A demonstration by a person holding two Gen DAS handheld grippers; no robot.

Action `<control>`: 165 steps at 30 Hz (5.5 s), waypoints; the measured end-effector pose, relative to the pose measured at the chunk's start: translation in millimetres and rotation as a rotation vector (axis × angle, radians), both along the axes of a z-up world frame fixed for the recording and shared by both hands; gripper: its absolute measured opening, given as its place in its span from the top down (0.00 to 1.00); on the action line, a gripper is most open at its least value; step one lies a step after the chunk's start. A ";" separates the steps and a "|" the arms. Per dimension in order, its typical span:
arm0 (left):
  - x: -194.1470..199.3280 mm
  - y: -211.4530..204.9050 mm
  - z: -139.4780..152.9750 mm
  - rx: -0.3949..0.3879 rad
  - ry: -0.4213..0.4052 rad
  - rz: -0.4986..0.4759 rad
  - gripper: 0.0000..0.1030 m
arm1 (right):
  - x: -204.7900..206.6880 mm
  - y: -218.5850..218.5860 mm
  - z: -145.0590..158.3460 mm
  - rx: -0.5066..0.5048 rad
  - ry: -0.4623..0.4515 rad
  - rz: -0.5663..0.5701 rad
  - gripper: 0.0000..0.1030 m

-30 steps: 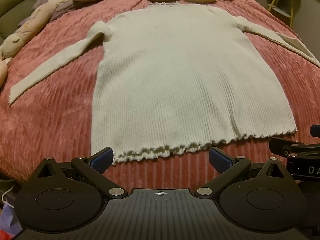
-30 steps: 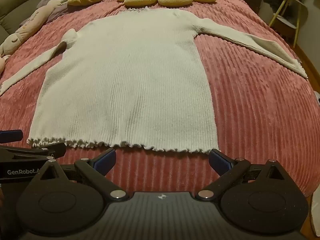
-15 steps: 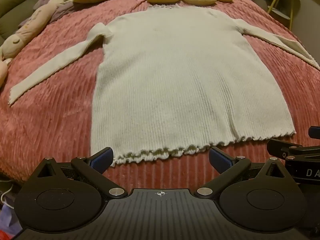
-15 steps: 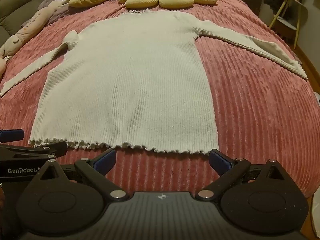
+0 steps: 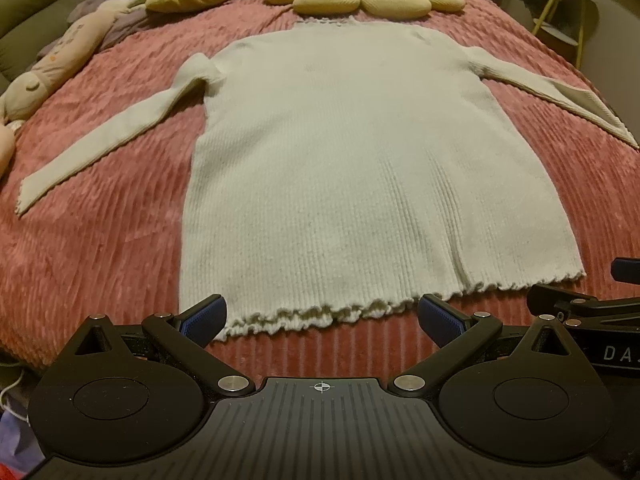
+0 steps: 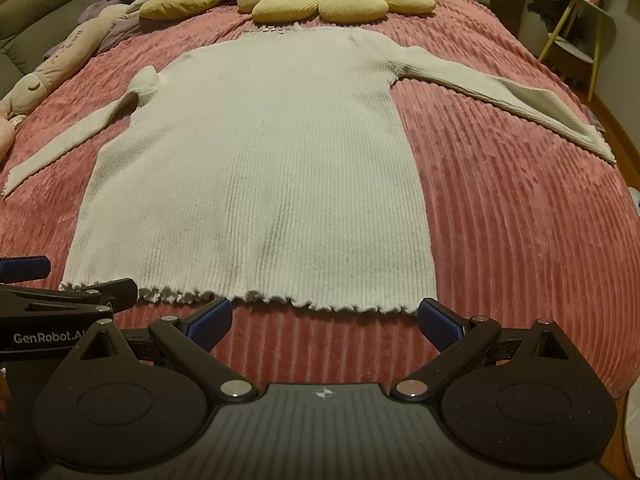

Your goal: Fold small clothes

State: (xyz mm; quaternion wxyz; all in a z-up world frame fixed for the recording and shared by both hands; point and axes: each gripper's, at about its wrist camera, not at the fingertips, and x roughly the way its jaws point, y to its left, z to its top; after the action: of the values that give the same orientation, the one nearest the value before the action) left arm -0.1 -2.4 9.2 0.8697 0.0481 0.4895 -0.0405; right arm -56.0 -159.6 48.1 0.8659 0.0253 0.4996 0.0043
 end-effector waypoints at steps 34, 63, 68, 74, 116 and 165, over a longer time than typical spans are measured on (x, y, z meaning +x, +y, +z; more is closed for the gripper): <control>2.2 -0.9 -3.1 -0.009 0.008 0.001 0.00 | 0.9 -2.2 -0.8 0.011 -0.003 -0.003 0.04; 2.0 0.4 -2.9 -0.016 0.011 0.008 0.00 | -0.9 -6.1 -1.1 0.046 -0.014 -0.015 0.04; 3.0 -0.1 -4.1 -0.017 0.014 0.011 0.00 | -2.4 -6.5 -0.9 0.058 -0.030 -0.013 0.04; 5.3 0.7 -6.6 -0.019 0.021 0.014 0.00 | -3.4 -6.8 -1.4 0.084 -0.044 -0.009 0.04; 92.9 -32.0 -19.4 0.023 -0.110 -0.022 0.00 | 52.0 -180.9 -26.7 0.551 -0.327 -0.351 0.07; 286.9 -57.1 -74.1 -0.714 0.153 -0.044 0.36 | 133.7 -157.4 -73.5 0.486 -0.303 -0.234 0.62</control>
State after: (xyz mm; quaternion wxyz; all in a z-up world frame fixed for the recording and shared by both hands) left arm 286.8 -59.5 -64.9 0.7914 -0.2512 0.5071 -0.2310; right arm 77.7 -316.9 -25.4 0.8937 0.2878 0.3430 0.0277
